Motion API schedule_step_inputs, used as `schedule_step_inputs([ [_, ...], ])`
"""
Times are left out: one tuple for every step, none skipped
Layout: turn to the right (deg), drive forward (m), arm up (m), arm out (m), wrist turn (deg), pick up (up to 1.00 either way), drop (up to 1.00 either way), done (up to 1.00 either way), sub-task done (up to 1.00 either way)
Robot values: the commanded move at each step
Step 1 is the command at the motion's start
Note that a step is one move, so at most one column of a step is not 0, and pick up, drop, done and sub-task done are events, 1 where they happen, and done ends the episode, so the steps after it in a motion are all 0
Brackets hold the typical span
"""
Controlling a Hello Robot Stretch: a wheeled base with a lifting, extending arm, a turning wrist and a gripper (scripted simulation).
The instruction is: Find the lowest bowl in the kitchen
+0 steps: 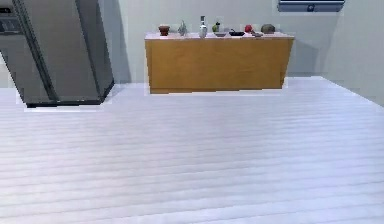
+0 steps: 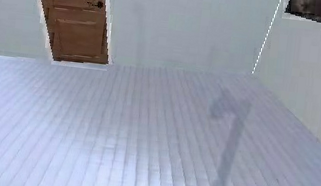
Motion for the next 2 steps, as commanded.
schedule_step_inputs([
  [3.0,0.00,0.00,0.00,0.0,0.00,0.00,0.00,0.00],
  [0.0,1.00,0.00,0.00,0.0,0.00,0.00,0.00,0.00],
])
